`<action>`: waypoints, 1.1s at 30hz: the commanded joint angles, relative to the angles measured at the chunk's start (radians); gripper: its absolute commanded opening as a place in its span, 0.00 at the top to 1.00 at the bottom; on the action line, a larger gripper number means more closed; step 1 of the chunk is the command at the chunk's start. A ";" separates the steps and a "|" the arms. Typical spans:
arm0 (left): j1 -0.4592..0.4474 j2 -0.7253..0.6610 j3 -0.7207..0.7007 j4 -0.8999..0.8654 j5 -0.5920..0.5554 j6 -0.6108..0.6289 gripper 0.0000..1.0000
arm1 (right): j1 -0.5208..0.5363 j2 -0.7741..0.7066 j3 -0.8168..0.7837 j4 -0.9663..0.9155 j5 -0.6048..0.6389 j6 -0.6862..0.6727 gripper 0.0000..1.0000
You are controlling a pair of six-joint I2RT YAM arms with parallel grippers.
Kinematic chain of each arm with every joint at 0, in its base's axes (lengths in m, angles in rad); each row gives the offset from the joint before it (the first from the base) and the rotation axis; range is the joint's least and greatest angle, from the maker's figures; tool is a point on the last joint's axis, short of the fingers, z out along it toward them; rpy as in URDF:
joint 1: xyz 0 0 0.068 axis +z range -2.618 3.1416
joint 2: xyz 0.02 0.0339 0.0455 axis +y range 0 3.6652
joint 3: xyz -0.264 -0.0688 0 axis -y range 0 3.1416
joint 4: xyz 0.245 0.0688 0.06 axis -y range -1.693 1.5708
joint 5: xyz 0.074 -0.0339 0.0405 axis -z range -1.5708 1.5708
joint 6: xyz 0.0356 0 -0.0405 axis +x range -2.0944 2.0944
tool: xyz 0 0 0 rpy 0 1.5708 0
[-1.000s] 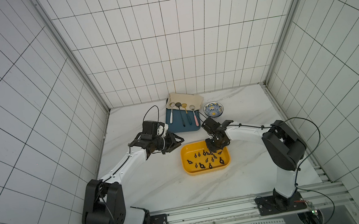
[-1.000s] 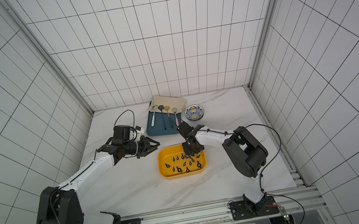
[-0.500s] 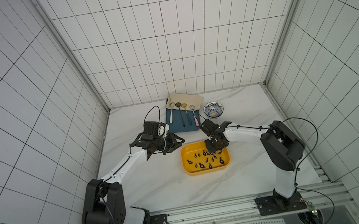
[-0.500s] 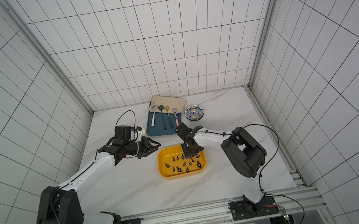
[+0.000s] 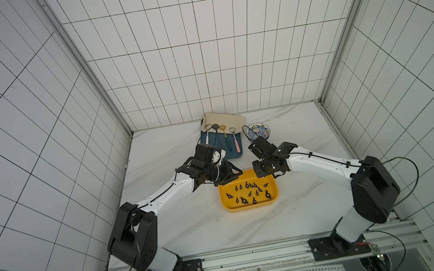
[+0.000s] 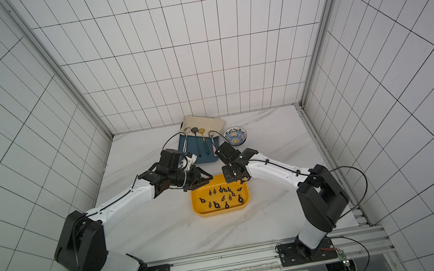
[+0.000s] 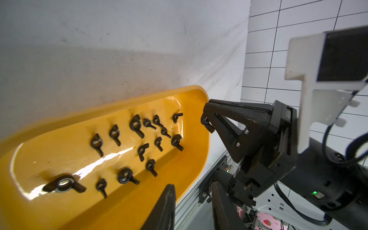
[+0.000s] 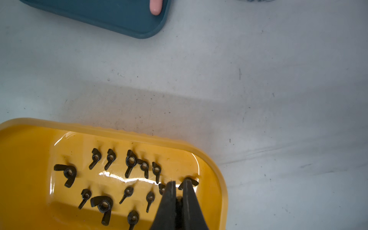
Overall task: Take out the wing nut from the storage box
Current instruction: Pick up the wing nut from the storage box, then place the wing nut at the center of the board.
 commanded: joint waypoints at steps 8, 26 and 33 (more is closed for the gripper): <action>-0.172 0.261 0.263 0.166 0.000 -0.077 0.64 | -0.301 -0.171 -0.208 0.004 -0.075 -0.007 1.00; -0.238 0.416 0.322 0.237 0.055 -0.123 0.63 | -0.372 -0.044 -0.356 0.194 -0.132 0.052 1.00; -0.238 0.417 0.320 0.222 0.065 -0.114 0.63 | -0.370 -0.012 -0.357 0.191 -0.136 0.041 1.00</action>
